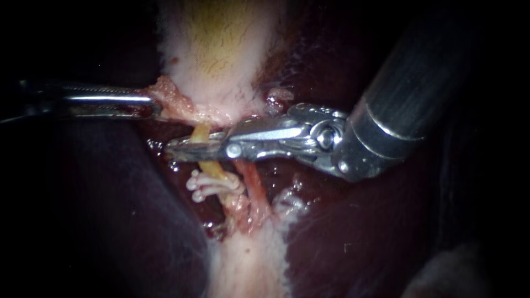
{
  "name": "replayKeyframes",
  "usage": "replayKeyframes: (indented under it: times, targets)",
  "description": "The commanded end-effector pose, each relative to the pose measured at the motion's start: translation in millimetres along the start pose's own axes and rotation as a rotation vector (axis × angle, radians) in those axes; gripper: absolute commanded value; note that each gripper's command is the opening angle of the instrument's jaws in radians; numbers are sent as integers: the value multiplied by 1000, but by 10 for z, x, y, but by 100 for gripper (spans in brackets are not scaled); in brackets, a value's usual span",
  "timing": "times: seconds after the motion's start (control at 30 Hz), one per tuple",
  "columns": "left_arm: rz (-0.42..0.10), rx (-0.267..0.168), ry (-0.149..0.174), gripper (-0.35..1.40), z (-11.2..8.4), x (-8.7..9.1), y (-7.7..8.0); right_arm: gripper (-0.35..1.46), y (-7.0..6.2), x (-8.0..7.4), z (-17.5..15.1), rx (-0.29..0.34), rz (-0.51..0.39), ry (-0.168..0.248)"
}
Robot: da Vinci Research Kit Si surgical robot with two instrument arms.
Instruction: Going back third clip left tube
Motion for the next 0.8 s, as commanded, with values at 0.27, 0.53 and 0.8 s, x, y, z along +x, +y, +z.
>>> replayKeyframes:
  times: [0.27, 0.53, 0.8]
  targets:
    - [0, -1, 0, -35, 0, 0, 0, 25, 6, -14, 9, 76, -14, -7]
    - [0, -1, 0, -35, -1, 0, 0, 47, 13, -23, 24, 77, 7, 2]
    - [1, 0, 1, -35, 0, -1, 0, 50, 43, -34, 29, -64, -209, -19]
